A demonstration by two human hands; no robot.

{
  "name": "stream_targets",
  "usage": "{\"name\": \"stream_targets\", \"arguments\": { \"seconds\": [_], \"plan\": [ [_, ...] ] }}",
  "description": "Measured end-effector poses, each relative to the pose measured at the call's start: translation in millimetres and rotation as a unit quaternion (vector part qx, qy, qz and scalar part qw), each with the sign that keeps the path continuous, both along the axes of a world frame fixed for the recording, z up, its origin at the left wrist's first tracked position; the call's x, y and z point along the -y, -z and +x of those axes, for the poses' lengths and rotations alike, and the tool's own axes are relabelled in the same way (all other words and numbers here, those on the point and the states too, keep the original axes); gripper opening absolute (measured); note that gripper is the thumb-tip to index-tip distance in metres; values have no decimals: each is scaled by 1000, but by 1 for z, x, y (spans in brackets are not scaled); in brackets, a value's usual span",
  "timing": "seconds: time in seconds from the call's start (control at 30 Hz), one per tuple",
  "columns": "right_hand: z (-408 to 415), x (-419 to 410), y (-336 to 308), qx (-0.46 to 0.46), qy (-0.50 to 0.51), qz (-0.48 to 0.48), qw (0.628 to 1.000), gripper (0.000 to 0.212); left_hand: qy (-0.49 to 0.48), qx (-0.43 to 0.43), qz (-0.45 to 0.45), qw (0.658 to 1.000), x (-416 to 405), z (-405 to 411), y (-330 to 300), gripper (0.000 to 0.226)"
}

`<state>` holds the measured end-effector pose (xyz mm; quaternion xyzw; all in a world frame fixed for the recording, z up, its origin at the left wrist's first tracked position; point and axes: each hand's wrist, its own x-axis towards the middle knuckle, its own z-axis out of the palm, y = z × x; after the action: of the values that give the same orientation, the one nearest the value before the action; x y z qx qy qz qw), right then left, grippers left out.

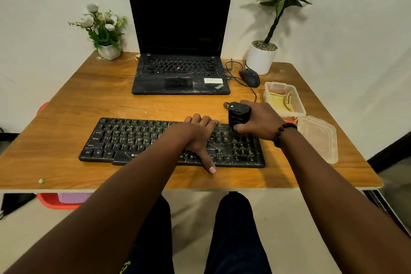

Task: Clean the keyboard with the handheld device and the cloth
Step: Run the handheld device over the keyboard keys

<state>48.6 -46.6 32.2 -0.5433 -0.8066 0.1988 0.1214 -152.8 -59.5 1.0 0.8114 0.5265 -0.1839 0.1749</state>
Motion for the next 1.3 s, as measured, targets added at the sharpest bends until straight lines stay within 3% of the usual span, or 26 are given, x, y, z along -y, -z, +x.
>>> {"name": "stream_targets", "arguments": {
  "seconds": [0.13, 0.27, 0.37, 0.57, 0.67, 1.0, 1.13, 1.23, 1.3],
  "plan": [
    [-1, -7, -2, 48, 12, 18, 999, 38, 2, 4, 6, 1000, -1, -2, 1, 151],
    [5, -7, -4, -6, 1, -49, 999, 41, 3, 3, 8, 1000, -2, -1, 3, 151],
    [3, -7, 0, 51, 0, 23, 998, 35, 2, 6, 5, 1000, -3, -2, 3, 151],
    [-3, -14, 4, 58, 24, 78, 995, 36, 0, 23, 14, 1000, -3, -4, 8, 152],
    [0, -14, 5, -26, 25, 17, 999, 39, -1, 36, 18, 999, -2, -5, 10, 150],
    [-7, -25, 0, 40, -1, 27, 999, 40, -4, 50, 16, 999, -4, -8, 15, 151],
    [-7, -28, 2, -7, 3, -15, 1000, 45, -4, 51, 17, 999, -4, -8, 15, 151],
    [-9, -29, 5, 6, 20, 26, 999, 38, 0, 56, 18, 998, -3, -8, 14, 150],
    [-12, -29, 4, -20, 18, -1, 1000, 42, -1, 57, 17, 998, -2, -8, 13, 150]
  ]
}}
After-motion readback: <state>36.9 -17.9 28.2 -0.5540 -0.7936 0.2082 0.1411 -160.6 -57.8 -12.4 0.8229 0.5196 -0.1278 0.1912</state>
